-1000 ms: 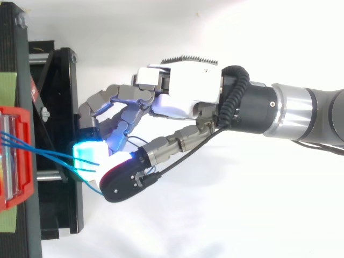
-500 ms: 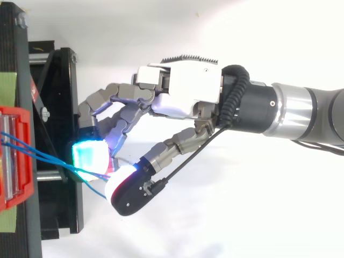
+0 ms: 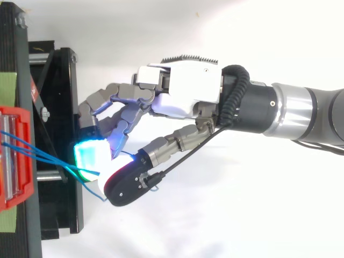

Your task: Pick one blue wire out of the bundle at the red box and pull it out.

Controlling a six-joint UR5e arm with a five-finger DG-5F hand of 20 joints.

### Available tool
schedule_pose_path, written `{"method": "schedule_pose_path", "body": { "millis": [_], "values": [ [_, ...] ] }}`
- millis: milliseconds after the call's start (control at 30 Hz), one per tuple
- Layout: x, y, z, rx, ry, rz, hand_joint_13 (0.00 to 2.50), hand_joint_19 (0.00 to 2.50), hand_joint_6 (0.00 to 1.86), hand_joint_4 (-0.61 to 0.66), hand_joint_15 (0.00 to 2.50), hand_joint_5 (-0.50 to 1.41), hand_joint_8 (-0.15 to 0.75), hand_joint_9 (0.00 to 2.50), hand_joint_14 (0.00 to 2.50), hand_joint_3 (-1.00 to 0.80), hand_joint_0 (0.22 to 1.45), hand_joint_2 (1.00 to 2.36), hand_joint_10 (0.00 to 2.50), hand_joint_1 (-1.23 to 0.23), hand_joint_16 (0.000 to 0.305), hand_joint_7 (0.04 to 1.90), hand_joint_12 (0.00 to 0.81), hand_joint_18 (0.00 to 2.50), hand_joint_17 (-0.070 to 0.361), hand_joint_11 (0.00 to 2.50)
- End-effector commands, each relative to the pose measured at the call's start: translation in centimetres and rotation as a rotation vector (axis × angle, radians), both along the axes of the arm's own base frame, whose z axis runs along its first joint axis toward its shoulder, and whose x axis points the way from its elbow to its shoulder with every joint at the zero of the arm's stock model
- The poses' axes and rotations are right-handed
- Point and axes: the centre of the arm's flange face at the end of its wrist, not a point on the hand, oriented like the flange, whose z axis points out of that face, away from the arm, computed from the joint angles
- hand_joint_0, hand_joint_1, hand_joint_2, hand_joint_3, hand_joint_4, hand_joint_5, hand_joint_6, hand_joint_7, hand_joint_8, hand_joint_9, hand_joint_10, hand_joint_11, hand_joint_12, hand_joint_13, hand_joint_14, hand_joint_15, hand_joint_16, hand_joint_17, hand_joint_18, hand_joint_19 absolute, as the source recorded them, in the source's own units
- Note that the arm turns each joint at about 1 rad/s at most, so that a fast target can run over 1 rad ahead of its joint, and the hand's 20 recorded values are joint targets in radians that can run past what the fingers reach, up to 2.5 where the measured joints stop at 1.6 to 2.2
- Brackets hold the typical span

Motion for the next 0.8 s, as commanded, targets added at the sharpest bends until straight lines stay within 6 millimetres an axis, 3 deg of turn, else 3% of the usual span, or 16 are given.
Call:
{"method": "schedule_pose_path", "body": {
  "millis": [0, 67, 200, 333, 367, 533, 667, 767],
  "values": [
    [-0.01, -0.06, -0.01, 0.000, 0.000, -0.001, 0.67, 0.56, 0.87, 0.09, 0.40, -0.13, 0.277, 1.07, 0.02, -0.26, 0.61, 1.01, 0.02, -0.83, 0.048, 1.18, 0.368, 0.59, 0.108, 0.75],
    [-0.02, -0.07, -0.03, 0.000, 0.002, -0.002, 0.69, 0.54, 0.84, 0.12, 0.38, -0.13, 0.297, 1.07, 0.01, -0.23, 0.58, 1.01, 0.02, -0.77, 0.056, 1.13, 0.409, 0.64, 0.126, 0.68],
    [-0.02, -0.07, -0.03, 0.000, 0.002, -0.002, 0.70, 0.54, 0.77, 0.16, 0.37, -0.10, 0.293, 1.06, 0.01, -0.21, 0.58, 1.01, 0.02, -0.71, 0.058, 1.08, 0.416, 0.66, 0.131, 0.60],
    [-0.01, 0.05, -0.03, 0.000, 0.002, -0.001, 0.69, 0.54, 0.51, 0.22, 0.36, -0.04, 0.273, 1.03, 0.01, -0.19, 0.60, 1.01, 0.01, -0.65, 0.058, 1.43, 0.409, 0.65, 0.130, 0.48],
    [-0.01, -0.07, -0.01, -0.001, 0.001, -0.002, 0.69, 0.55, 0.50, 0.23, 0.36, -0.04, 0.269, 1.03, 0.01, -0.21, 0.60, 1.01, 0.01, -0.63, 0.057, 1.41, 0.406, 0.64, 0.129, 0.48],
    [0.00, 0.05, -0.01, -0.001, 0.001, -0.001, 0.67, 0.59, 0.54, 0.18, 0.39, -0.05, 0.259, 1.04, 0.02, -0.36, 0.55, 1.01, 0.02, -0.64, 0.051, 1.43, 0.380, 0.59, 0.114, 0.59],
    [0.02, -0.07, 0.04, -0.001, 0.001, -0.002, 0.69, 0.57, 0.70, 0.16, 0.40, -0.08, 0.282, 1.08, 0.01, -0.47, 0.51, 1.00, 0.02, -0.70, 0.053, 1.20, 0.393, 0.62, 0.120, 0.65],
    [-0.02, -0.07, -0.03, -0.002, 0.002, -0.002, 0.70, 0.56, 0.77, 0.17, 0.40, -0.10, 0.291, 1.09, 0.01, -0.50, 0.49, 1.00, 0.02, -0.74, 0.054, 1.15, 0.399, 0.62, 0.122, 0.69]
  ]
}}
